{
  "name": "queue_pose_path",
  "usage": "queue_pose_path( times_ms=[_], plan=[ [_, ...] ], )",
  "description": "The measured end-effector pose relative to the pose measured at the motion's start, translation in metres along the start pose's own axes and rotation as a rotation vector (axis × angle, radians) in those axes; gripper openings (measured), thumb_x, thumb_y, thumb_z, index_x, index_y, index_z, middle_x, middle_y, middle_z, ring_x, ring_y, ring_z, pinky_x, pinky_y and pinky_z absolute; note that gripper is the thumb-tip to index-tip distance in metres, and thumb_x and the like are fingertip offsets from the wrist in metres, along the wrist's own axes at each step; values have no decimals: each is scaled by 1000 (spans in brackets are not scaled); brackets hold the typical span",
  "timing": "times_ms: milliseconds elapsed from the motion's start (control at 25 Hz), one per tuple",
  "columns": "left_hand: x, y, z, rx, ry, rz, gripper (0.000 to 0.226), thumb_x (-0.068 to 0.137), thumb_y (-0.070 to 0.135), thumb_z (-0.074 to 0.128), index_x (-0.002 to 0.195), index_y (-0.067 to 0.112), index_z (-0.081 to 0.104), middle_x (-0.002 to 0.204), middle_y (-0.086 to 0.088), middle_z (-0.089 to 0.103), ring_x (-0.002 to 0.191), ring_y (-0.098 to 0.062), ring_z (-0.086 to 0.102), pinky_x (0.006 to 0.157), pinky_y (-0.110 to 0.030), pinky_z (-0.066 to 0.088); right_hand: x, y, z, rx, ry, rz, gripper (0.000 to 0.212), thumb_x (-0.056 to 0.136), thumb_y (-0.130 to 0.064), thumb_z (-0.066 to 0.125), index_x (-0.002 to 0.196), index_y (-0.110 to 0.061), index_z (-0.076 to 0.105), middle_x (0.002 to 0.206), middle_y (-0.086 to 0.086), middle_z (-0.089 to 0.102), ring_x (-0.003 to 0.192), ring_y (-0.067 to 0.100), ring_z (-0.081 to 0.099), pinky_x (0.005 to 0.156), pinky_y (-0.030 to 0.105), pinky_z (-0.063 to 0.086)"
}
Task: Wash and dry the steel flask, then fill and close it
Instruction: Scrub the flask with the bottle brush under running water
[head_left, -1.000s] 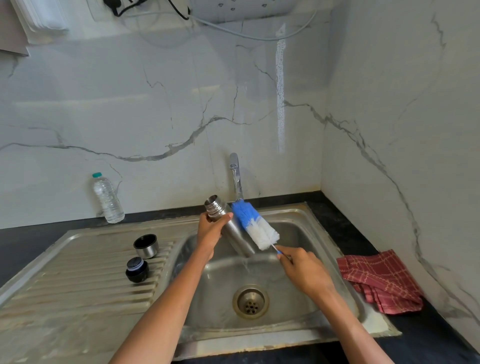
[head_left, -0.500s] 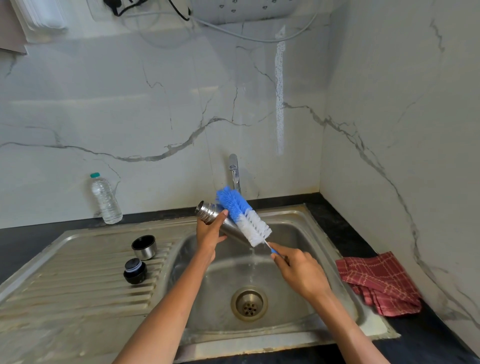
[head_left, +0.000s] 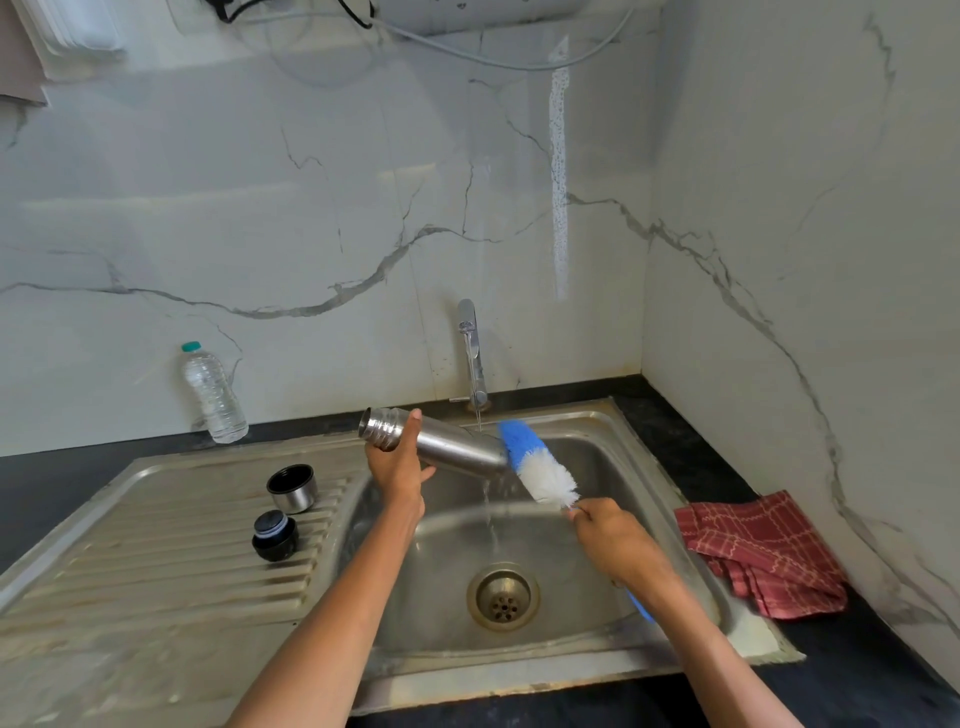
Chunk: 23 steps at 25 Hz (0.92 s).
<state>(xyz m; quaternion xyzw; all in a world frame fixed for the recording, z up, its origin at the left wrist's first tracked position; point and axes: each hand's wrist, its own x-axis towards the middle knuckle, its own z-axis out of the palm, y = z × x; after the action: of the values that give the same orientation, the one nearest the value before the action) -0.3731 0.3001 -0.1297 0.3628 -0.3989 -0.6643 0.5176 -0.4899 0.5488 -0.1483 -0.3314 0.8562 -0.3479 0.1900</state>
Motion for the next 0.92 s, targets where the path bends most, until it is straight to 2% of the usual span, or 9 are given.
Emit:
queue_pose_path(
  times_ms=[80, 160, 320, 520, 720, 840, 920],
  plan=[
    [3, 4, -8, -11, 67, 18, 58, 84, 30, 83, 133, 16, 55, 124, -4, 68, 108, -20, 66, 86, -58, 59, -6, -4, -3, 195, -109, 32, 22, 104, -30, 44, 98, -20, 63, 61, -2, 51, 46, 13, 47, 46, 23, 37],
    [8, 12, -17, -34, 115, 25, 57, 83, 34, 84, 131, 18, 56, 121, -3, 68, 105, -18, 67, 81, -56, 62, -8, -8, -4, 344, -209, 70, 21, 105, -24, 45, 110, -16, 64, 54, -3, 40, 37, 9, 32, 38, 20, 30],
    [15, 26, -25, -17, 108, 9, 59, 82, 40, 83, 131, 21, 56, 117, 1, 69, 103, -16, 68, 76, -53, 63, -1, -16, 2, 491, -255, 93, 29, 108, -21, 40, 118, -12, 66, 54, -3, 37, 36, 8, 27, 36, 19, 25],
    [11, 31, -24, 43, 88, 34, 58, 82, 36, 85, 129, 19, 56, 114, 2, 68, 99, -12, 66, 71, -44, 64, -6, -13, -1, 503, -292, 101, 29, 108, -20, 41, 117, -12, 67, 52, -3, 36, 34, 8, 27, 35, 18, 25],
    [8, 23, -24, 113, 0, 28, 57, 80, 38, 86, 127, 20, 60, 115, -1, 71, 105, -17, 68, 73, -52, 64, -1, -16, 1, 486, -246, 113, 28, 108, -19, 42, 118, -11, 66, 53, -3, 36, 35, 8, 27, 36, 19, 25],
    [5, 25, -17, 138, -22, 74, 56, 80, 36, 86, 127, 21, 59, 116, -1, 70, 106, -16, 68, 74, -51, 64, -5, -15, 3, 431, -325, 122, 27, 108, -21, 43, 119, -11, 67, 54, -2, 38, 36, 7, 29, 35, 19, 27],
    [9, 29, -15, 173, -34, 97, 55, 79, 37, 87, 124, 22, 59, 116, -1, 70, 106, -16, 67, 73, -48, 64, -8, -12, -1, 449, -312, 106, 27, 108, -21, 43, 118, -12, 66, 53, -3, 38, 35, 7, 29, 35, 19, 27]
  ],
)
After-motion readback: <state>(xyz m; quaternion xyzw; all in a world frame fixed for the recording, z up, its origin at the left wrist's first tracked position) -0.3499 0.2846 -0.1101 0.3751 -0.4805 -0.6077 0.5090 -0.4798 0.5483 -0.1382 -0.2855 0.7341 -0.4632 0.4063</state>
